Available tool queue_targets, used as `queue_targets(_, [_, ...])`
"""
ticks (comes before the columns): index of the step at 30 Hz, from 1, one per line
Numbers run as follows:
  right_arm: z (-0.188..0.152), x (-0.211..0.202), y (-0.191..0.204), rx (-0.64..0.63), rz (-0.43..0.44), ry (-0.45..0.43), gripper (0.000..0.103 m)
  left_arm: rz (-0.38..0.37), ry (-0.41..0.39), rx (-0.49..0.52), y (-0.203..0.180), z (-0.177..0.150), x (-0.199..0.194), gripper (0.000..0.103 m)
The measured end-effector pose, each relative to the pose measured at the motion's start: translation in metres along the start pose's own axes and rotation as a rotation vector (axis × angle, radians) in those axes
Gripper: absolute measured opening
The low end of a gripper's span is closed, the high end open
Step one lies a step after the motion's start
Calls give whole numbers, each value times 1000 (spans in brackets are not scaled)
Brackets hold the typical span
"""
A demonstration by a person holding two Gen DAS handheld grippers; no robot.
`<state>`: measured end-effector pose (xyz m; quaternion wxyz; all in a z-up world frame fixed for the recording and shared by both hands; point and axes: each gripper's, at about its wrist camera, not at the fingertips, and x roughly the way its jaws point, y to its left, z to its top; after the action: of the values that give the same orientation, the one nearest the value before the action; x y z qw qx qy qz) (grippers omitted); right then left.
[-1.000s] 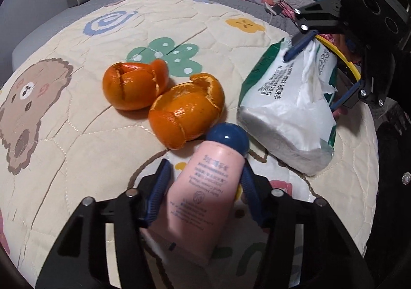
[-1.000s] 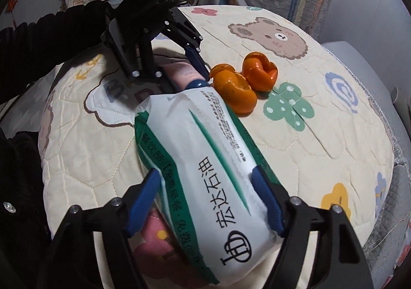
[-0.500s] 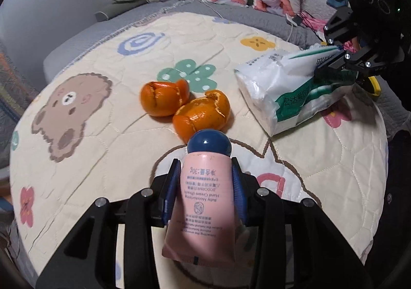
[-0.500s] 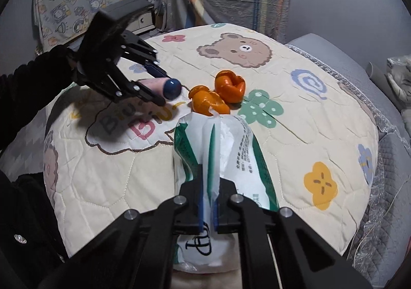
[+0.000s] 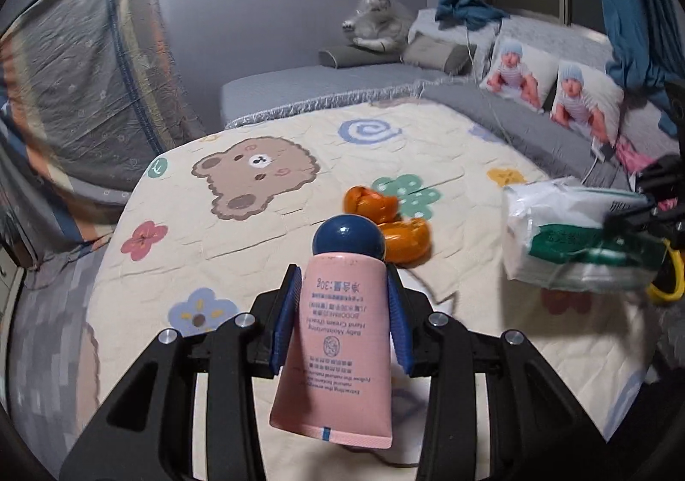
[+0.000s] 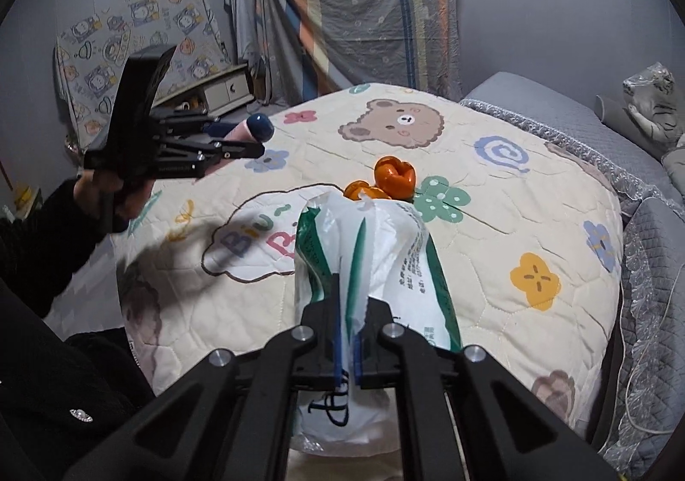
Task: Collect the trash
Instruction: 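Carry the pink tube and wipe pack with both tools over the bin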
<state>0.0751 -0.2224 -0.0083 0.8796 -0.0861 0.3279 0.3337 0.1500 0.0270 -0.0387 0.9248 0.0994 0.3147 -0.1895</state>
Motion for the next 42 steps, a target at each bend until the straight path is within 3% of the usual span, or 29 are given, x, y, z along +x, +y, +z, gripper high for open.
queue_targets(8, [-23, -46, -7, 85, -88, -65, 2, -31, -71, -31, -57, 10, -19, 36])
queue_targets(15, [-40, -85, -27, 152, -184, -126, 2, -69, -123, 19, -107, 30, -30, 36])
queue_targets(25, [-80, -139, -66, 287, -345, -198, 2, -188, -189, 125, -194, 67, -35, 36])
queue_targets(33, [-128, -175, -97, 412, -508, -211, 3, -290, -214, 202, -259, 88, -33, 36])
queue_targets(42, [-179, -192, -118, 543, -623, -182, 3, -392, -216, 289, -324, 94, -22, 36])
